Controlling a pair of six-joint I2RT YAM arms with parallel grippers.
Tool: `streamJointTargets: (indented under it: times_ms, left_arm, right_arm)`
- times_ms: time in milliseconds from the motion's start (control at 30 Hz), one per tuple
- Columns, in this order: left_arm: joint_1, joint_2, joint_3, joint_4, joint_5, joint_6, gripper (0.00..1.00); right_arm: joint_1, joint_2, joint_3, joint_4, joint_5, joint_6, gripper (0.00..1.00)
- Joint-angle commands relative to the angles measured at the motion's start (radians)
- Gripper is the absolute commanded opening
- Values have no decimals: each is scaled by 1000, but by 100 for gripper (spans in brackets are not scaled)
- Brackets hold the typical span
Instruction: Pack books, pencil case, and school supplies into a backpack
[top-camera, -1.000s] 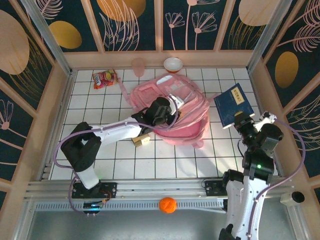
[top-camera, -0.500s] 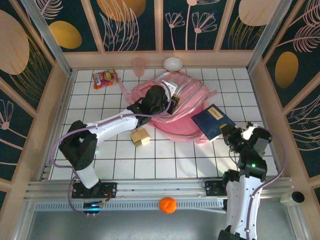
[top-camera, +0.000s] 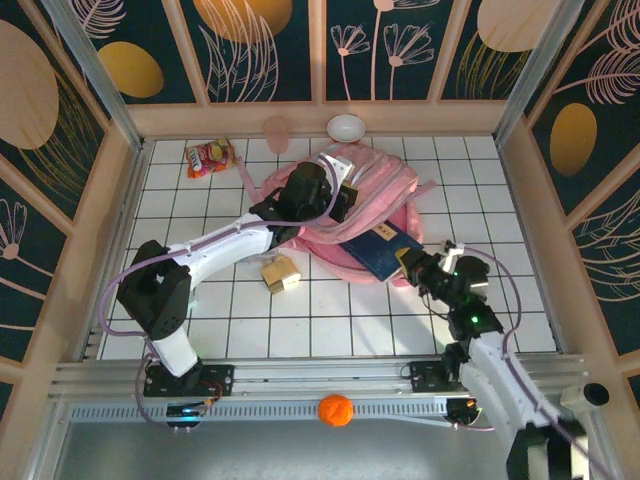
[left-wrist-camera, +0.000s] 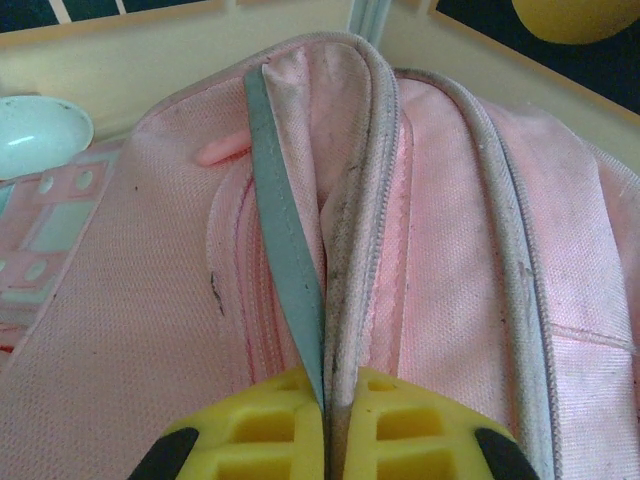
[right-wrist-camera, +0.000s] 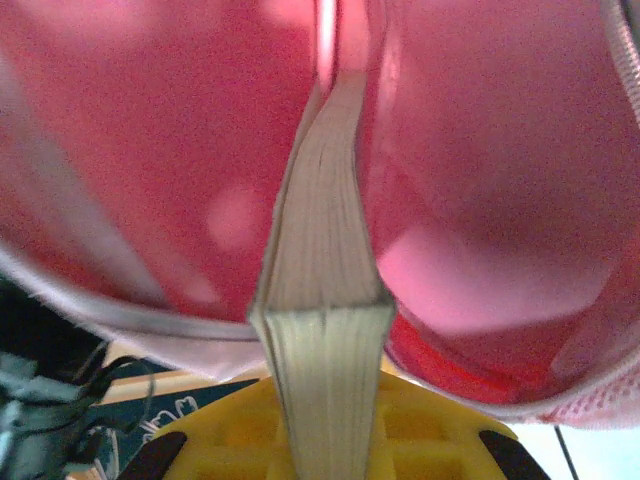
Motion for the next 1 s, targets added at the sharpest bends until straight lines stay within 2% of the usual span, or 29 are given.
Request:
streamJointTargets:
  times_ms: [0, 167, 333, 500, 733, 833, 967]
  left_arm:
    - [5, -68, 69, 111, 31, -6, 0]
    - [8, -76, 69, 107, 40, 2, 0]
    - [9, -91, 66, 104, 41, 11, 0]
    - [11, -99, 69, 96, 36, 13, 0]
    - [11, -87, 84, 102, 47, 5, 0]
    - [11, -79, 90, 104, 56, -4, 0]
    - [11, -78, 90, 106, 54, -6, 0]
  right_arm:
    - [58, 167, -6, 410, 174, 58, 0]
    - [113, 507, 60, 729, 246, 73, 0]
    - [133, 809, 148, 999, 253, 111, 0]
    - [142, 992, 193, 1180, 249, 174, 0]
    - [165, 1003, 292, 918, 292, 85, 0]
    - [167, 1036, 358, 800, 308, 57, 4]
    - [166, 1119, 425, 762, 309, 62, 7]
